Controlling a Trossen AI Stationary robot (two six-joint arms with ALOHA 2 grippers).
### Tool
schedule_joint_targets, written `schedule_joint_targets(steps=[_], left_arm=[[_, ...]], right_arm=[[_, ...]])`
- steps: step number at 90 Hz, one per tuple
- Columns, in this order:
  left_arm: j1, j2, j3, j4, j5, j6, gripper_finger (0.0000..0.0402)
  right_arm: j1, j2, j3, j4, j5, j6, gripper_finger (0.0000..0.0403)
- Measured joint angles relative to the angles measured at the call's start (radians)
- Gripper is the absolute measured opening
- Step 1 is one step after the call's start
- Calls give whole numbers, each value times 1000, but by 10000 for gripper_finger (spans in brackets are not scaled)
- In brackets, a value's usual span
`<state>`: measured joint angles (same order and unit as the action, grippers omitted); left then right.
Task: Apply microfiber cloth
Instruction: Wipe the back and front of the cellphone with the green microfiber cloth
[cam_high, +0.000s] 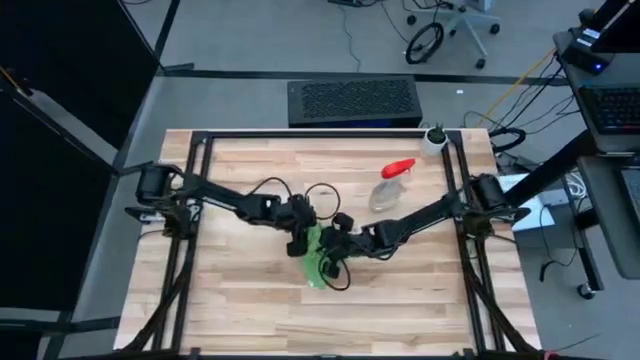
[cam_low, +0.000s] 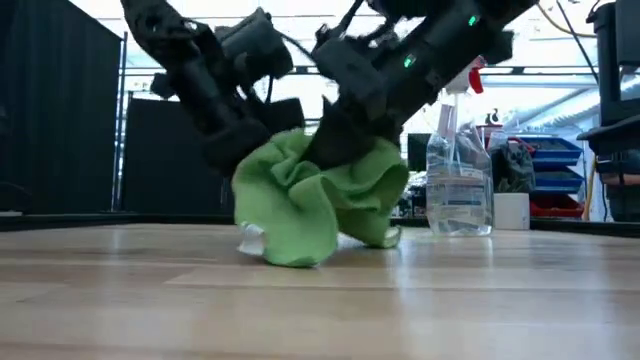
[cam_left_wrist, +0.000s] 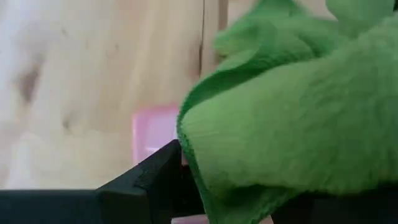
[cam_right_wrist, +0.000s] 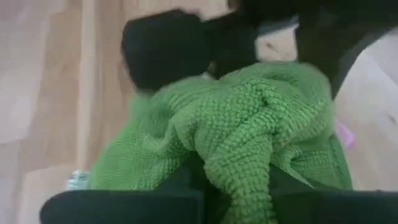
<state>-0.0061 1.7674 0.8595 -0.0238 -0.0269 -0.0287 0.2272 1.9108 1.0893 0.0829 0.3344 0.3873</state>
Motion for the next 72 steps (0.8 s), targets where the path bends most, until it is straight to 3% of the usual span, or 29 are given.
schedule_joint_targets(steps=[31,39,57,72], left_arm=[[6,69,4,37,-8,20,184],[10,69,4,36,-8,20,184],[11,71,3,45,-3,16,184],[6,72,2,56,14,16,184]], right_arm=[[-39,126,6,32,-21,89,22],[-24,129,7,19,-65,110,22],[18,103,5,8,-44,99,23],[-42,102,2,10,-8,73,23]])
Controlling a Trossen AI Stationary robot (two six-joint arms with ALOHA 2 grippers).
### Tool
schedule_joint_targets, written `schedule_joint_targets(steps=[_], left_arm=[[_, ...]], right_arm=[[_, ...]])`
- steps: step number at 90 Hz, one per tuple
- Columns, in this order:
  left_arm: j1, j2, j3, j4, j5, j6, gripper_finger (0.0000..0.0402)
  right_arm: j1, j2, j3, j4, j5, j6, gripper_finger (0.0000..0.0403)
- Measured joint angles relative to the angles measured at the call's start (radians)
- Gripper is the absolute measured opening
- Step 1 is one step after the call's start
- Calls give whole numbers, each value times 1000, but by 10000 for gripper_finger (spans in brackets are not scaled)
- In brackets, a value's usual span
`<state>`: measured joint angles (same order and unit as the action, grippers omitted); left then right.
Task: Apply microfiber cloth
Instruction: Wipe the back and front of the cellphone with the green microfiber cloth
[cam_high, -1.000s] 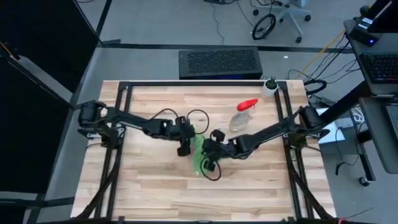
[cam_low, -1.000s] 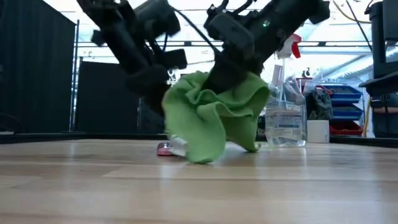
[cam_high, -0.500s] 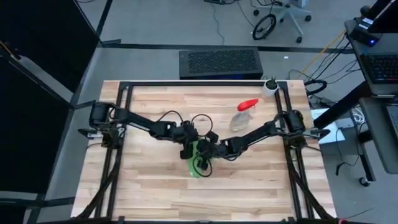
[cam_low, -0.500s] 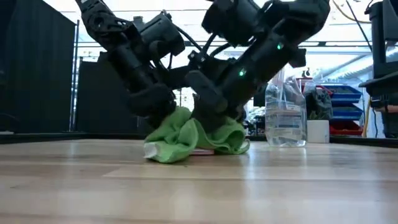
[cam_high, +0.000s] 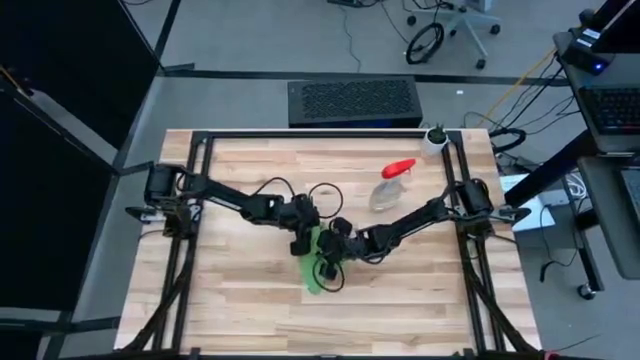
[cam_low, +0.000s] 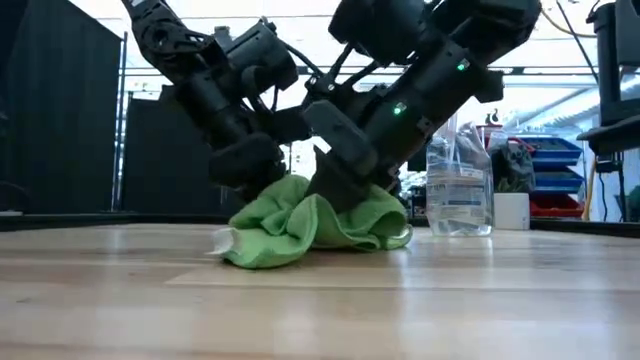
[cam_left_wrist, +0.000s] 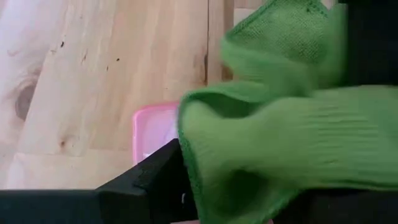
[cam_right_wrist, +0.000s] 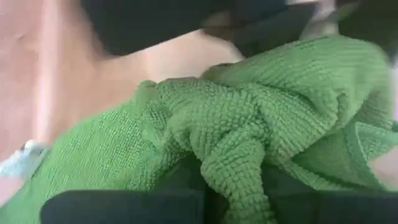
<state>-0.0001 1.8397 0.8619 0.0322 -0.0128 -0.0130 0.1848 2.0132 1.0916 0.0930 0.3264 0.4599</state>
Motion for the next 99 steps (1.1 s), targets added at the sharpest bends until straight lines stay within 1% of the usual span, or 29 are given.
schedule_joint_targets(steps=[6,17,29,38,46,53,60,65,70,80,92,99], left_arm=[[2,0,0,0,0,-3,184],[9,0,0,-2,5,-4,184],[16,0,0,-2,14,-4,184],[19,0,0,0,22,-4,184],[16,0,-1,6,23,-4,184],[9,0,-2,12,23,-6,184],[5,0,-2,13,21,-7,184],[5,0,-2,12,17,-8,184],[6,0,-3,12,19,-8,184],[10,0,-3,11,19,-11,184],[12,0,-2,12,22,-6,184],[13,0,-2,14,32,-5,184]], right_arm=[[-21,1,0,1,-1,0,23],[-21,1,0,5,-3,10,23],[20,1,-1,1,-46,46,23],[69,0,2,-24,-41,52,23],[78,0,0,-19,-32,50,23],[57,1,-1,-1,-2,34,23],[15,6,-3,57,0,-1,23],[-18,9,-5,92,-17,-18,23],[-30,9,-6,114,-12,-19,23],[-42,10,-7,117,-37,-21,23],[-3,30,2,79,-72,31,23],[40,35,6,31,-53,61,22]])
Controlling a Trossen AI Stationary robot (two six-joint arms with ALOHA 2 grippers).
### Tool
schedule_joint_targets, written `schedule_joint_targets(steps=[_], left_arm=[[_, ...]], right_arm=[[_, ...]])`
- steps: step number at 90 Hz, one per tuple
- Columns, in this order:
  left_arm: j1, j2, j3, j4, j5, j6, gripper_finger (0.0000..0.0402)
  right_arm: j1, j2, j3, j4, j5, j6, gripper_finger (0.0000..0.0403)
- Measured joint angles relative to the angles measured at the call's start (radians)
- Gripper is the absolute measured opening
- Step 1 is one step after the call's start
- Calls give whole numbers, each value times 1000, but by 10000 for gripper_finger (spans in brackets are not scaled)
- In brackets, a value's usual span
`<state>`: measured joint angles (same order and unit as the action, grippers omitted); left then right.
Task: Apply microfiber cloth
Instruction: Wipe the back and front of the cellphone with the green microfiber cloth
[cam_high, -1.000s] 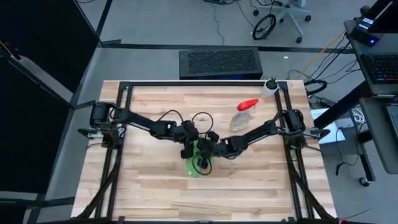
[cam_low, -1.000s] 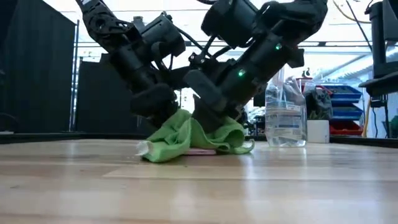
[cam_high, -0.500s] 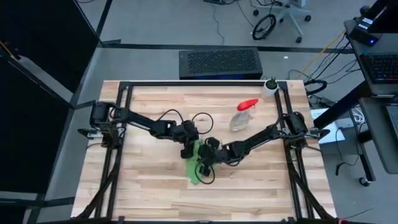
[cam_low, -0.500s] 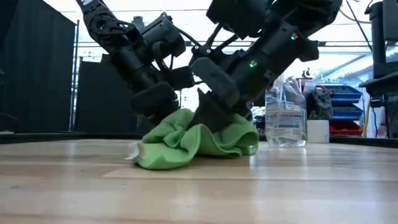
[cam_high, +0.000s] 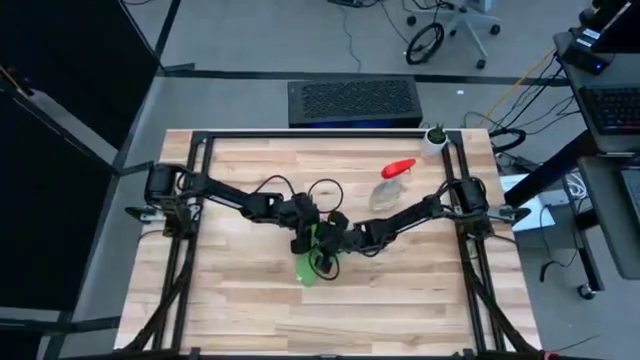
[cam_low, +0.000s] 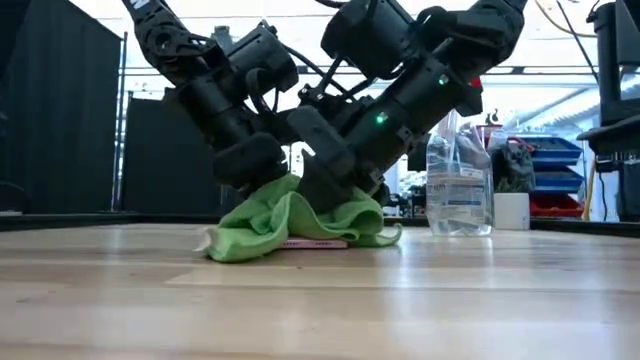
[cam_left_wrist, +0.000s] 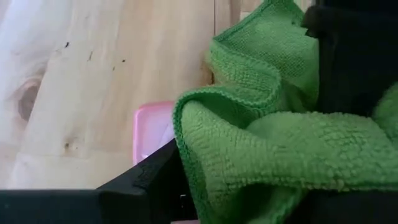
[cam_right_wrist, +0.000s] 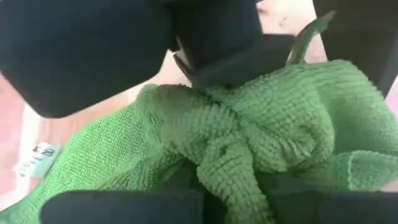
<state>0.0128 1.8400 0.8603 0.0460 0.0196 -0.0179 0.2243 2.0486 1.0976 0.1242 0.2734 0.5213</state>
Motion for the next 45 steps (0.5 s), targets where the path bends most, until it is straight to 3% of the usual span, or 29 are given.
schedule_joint_targets(steps=[17,45], left_arm=[[-4,2,1,10,19,1,184],[-11,2,1,6,2,-3,184]], right_arm=[[48,-27,-1,-118,55,28,23],[-58,-104,-9,-283,159,-8,23]])
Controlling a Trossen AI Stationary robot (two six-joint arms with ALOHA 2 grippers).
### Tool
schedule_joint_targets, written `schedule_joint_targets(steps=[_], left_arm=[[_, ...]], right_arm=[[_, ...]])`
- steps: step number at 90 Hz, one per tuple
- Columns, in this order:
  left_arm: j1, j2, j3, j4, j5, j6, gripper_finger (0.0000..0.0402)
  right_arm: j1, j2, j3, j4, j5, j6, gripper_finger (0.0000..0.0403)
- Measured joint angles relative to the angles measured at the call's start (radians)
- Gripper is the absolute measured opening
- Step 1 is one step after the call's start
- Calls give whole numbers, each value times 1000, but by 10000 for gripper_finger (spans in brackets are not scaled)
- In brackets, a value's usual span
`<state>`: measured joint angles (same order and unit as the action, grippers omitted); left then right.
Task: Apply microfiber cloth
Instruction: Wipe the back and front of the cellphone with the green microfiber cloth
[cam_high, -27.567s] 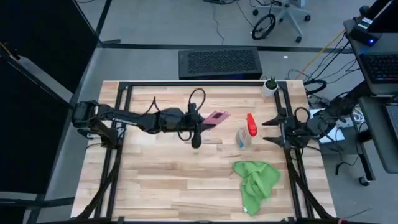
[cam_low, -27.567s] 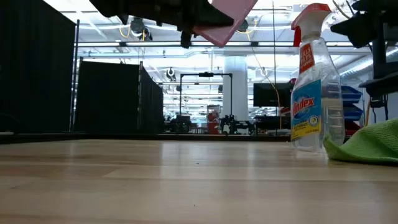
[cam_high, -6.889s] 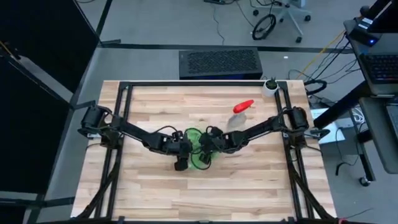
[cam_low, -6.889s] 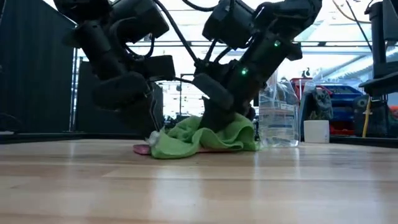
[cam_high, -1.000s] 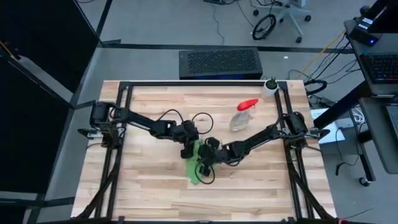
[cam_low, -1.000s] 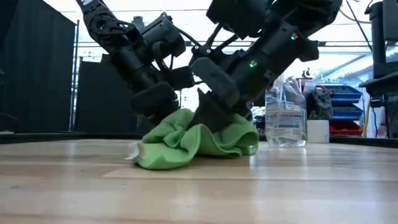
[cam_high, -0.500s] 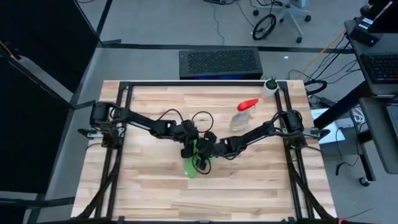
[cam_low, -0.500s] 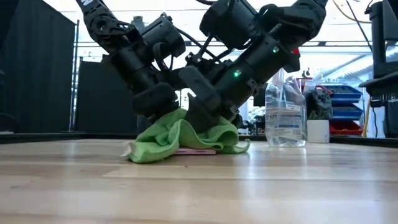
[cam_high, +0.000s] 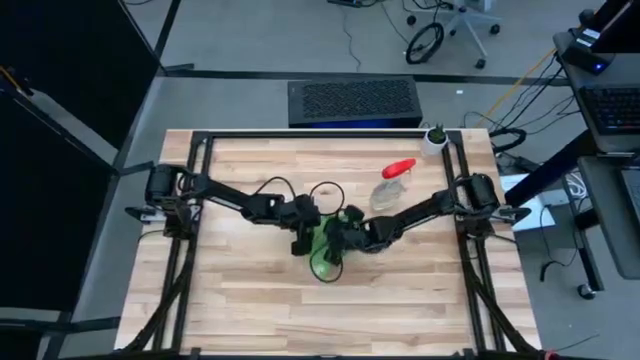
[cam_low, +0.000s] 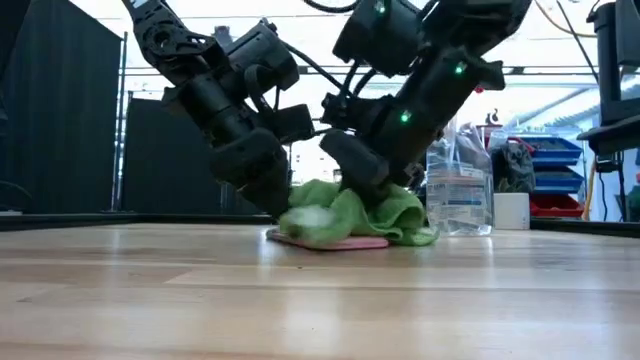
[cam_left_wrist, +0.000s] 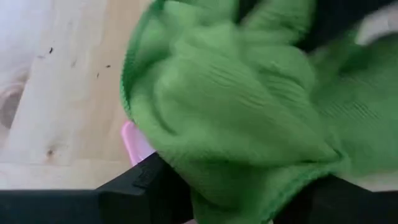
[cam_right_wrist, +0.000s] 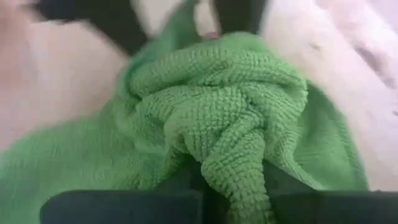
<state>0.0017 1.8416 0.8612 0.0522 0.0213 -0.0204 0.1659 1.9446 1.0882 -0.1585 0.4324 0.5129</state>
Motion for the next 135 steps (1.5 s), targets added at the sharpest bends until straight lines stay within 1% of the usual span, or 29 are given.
schedule_joint_targets(steps=[10,30,44,50,58,62,70,77,92,99,114,123,130,135], left_arm=[[0,0,0,0,0,1,184],[-2,0,0,1,8,7,184],[-1,0,0,1,9,8,184],[-1,0,0,2,8,8,184],[-1,0,-1,3,3,4,184],[-1,0,0,3,-1,4,184],[0,-9,2,-1,-7,3,184],[0,-26,6,-7,-10,2,184],[0,-73,18,-75,-21,-1,184],[0,-98,38,-84,-24,-1,184],[0,-160,43,-163,-30,-1,184],[0,-192,44,-200,-33,-2,184],[0,-201,47,-198,-36,-4,184],[0,-208,44,-232,-38,-5,184]], right_arm=[[23,-1,0,-6,-39,26,22],[142,3,4,-101,-57,165,22],[173,-11,3,-116,-67,183,22],[176,-39,1,-131,-103,183,22],[189,-86,-5,-197,-148,182,22],[199,-121,-5,-235,-147,185,22],[222,-193,0,-323,-101,213,22],[246,-233,-1,-436,-60,257,22],[303,-297,0,-627,-53,352,27],[328,-299,0,-724,-51,408,36],[385,-297,-7,-892,-59,603,68],[412,-307,-36,-918,-123,685,101],[433,-321,-63,-925,-179,738,134],[448,-334,-74,-930,-209,766,160]])
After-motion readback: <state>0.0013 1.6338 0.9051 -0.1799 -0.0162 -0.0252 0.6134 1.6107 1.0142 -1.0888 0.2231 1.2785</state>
